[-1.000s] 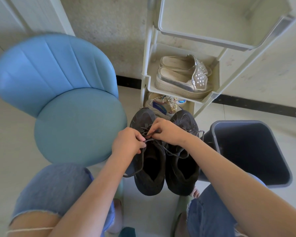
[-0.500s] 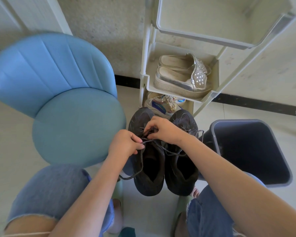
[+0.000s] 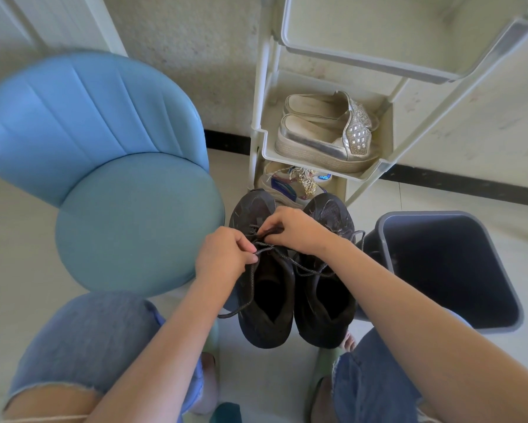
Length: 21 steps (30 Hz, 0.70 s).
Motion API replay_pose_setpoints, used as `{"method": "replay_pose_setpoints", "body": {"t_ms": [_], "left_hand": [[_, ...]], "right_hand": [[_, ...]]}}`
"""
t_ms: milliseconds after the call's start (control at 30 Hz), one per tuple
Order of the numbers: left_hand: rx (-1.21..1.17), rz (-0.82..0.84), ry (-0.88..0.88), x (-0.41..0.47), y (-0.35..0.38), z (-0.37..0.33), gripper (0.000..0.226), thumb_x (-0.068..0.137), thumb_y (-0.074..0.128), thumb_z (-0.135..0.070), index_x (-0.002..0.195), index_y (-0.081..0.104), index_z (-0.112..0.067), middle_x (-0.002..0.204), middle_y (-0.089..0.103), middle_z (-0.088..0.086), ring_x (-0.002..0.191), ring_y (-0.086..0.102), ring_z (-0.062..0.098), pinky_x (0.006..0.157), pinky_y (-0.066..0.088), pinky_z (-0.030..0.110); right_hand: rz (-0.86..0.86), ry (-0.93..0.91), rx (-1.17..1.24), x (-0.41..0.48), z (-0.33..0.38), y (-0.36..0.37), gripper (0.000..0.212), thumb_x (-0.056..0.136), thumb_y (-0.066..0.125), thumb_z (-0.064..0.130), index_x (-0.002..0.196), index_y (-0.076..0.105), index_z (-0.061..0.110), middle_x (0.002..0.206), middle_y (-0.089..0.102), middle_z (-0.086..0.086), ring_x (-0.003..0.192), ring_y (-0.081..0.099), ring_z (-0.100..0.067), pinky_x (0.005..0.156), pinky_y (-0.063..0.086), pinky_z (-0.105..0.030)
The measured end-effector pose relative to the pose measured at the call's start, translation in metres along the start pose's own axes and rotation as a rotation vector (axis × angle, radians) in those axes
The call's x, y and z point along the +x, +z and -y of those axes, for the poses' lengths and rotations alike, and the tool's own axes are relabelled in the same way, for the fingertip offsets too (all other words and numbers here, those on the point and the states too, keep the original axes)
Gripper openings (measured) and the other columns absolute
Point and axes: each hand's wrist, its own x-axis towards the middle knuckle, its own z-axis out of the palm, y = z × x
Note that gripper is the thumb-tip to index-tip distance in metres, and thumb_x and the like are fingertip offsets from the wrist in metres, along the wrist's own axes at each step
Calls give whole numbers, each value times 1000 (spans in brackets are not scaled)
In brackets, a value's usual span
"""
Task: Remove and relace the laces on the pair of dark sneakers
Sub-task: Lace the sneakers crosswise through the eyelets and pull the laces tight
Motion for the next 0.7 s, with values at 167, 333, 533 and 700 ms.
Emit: {"method": "replay_pose_setpoints", "body": {"t_ms": [167, 333, 533, 700], "left_hand": [[-102, 93, -60, 4, -2, 3, 22, 77, 77, -10, 67, 63, -24, 62, 59, -5, 49, 51, 7, 50, 39, 21], [-120, 106, -73, 7, -5, 6, 16, 78, 76, -8, 75, 70, -22, 60, 59, -3, 50, 51, 9, 57, 45, 22], [-132, 87, -81, 9, -9, 6, 17, 86, 64, -2, 89, 74, -16, 67, 59, 0, 54, 47, 10, 55, 41, 17], [-147, 34, -70, 12, -7, 8, 17, 85, 64, -3, 98, 73, -9, 77, 66, 7, 59, 52, 15, 60, 41, 21]], "right_hand": [[5, 15, -17, 4, -3, 6, 18, 84, 71, 21, 102, 71, 19, 98, 51, 7, 97, 53, -12, 94, 45, -31], [0, 13, 42, 5, -2, 5, 19, 85, 69, 12, 102, 72, 18, 88, 49, 19, 93, 52, -7, 92, 44, -26], [-12, 6, -37, 9, -3, 13, 17, 83, 71, 21, 100, 71, 26, 107, 51, 2, 101, 55, -14, 94, 46, -37], [-24, -24, -23, 12, -4, 14, 12, 83, 72, 14, 94, 70, 18, 99, 49, 5, 92, 52, -12, 91, 46, -36]]}}
